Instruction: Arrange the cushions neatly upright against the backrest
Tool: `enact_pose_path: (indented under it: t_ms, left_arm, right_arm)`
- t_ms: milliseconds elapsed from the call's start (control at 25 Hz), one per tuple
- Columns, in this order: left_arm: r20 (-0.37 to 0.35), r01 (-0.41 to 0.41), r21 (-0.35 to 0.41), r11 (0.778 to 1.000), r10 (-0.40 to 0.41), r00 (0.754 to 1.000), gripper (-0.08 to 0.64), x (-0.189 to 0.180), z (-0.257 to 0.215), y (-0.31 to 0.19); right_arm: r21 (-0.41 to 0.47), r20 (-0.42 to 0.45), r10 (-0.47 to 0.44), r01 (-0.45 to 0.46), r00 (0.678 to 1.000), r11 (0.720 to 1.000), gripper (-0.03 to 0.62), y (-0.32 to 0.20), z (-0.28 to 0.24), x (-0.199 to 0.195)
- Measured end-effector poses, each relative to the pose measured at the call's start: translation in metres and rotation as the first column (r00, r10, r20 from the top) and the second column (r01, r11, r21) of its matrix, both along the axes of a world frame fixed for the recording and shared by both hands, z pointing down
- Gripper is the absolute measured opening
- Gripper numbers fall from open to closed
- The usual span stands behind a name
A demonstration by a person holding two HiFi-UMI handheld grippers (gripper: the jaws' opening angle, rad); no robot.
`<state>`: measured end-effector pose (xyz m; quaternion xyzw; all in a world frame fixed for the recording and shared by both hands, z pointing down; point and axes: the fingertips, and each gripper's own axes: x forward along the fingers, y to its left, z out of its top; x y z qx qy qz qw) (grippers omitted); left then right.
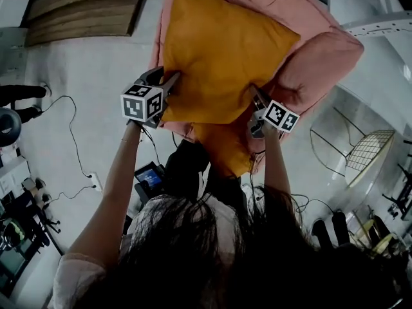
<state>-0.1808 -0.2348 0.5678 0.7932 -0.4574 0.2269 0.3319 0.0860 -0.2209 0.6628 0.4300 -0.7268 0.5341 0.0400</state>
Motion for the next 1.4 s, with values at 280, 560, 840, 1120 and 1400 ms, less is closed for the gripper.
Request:
enact_pose_path:
  t_ms: [280, 560, 840, 1120, 1400]
  left_arm:
    - [0.016, -0.002, 0.082, 0.997, 0.0, 1.0, 0.172, -0.015, -0.038, 0.026]
    - [0.031, -0.092, 0.139, 0.986, 0.088, 0.996, 0.16, 0.002, -0.056, 0.028]
    - [0.078, -0.211, 0.228, 0.95, 0.198, 0.977, 0.153, 0.047, -0.064, -0.024]
    - [0.066, -0.265, 0.379, 0.887, 0.26, 0.963, 0.152, 0.078, -0.062, -0.078]
    - [0.123, -0.265, 0.274, 0.924, 0.24, 0.963, 0.152, 0.066, 0.0, -0.095]
  right_arm:
    - [0.166, -0.089, -0.051, 0.065, 0.995, 0.984, 0.043, 0.013, -0.074, -0.003]
    - [0.299, -0.222, -0.043, 0.11, 0.974, 0.948, 0.043, 0.02, -0.139, 0.017]
    - [0.321, -0.316, 0.053, 0.055, 0.947, 0.945, 0.043, -0.001, -0.148, 0.059]
    - [0.375, -0.346, 0.155, -0.015, 0.925, 0.927, 0.043, -0.028, -0.148, 0.087]
    - [0.315, -0.44, 0.059, 0.093, 0.896, 0.945, 0.044, -0.039, -0.107, 0.074]
